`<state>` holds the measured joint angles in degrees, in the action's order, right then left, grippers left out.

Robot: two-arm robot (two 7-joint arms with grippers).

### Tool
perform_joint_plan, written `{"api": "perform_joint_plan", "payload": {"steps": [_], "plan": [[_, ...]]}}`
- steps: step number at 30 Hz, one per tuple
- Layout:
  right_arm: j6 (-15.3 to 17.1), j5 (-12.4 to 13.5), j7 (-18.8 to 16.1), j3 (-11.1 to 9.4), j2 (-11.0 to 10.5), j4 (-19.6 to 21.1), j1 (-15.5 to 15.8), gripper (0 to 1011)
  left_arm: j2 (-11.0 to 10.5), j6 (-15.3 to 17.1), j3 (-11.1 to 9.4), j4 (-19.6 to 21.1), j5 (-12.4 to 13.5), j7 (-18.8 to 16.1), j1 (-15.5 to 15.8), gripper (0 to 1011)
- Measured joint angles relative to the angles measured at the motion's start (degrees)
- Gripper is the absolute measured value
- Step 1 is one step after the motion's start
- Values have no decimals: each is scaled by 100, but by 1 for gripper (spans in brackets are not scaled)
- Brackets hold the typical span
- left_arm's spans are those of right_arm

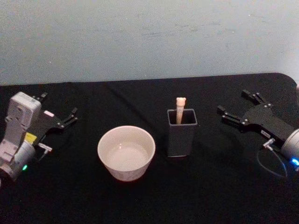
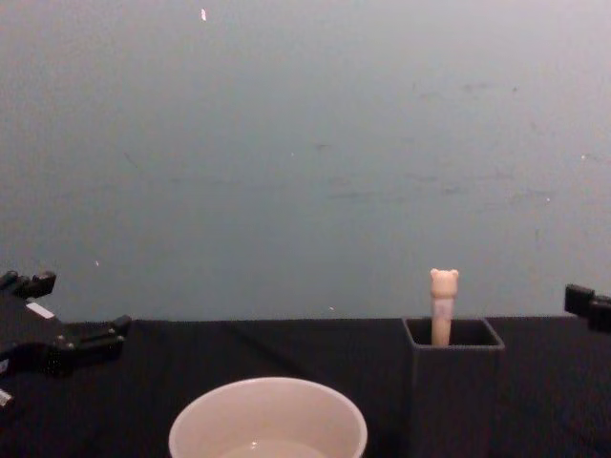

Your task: Pick up the stirring spoon with one hand, stir inside the cup, then place it back in its original position.

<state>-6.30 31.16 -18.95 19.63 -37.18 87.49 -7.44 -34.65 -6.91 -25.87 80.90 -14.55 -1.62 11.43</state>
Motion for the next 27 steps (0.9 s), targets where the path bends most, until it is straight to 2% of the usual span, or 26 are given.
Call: {"api": "perform_joint_plan", "payload": {"steps": [2, 7, 13, 18, 27], "plan": [[89, 184, -324, -3, -6, 0, -50, 1002, 0, 0, 0, 0, 0, 0, 0, 1001], [259, 421, -947, 79, 56, -176, -287, 1002, 0, 0, 0, 0, 0, 0, 0, 1001], [481, 464, -1559, 288, 243, -574, -730, 1002, 0, 0, 0, 0, 0, 0, 0, 1001], [553, 461, -2169, 544, 426, -1118, -1275, 1002, 0, 0, 0, 0, 0, 0, 0, 1001], [500, 465, -2779, 846, 684, -1831, -1928, 1002, 0, 0, 0, 0, 0, 0, 0, 1001]]}}
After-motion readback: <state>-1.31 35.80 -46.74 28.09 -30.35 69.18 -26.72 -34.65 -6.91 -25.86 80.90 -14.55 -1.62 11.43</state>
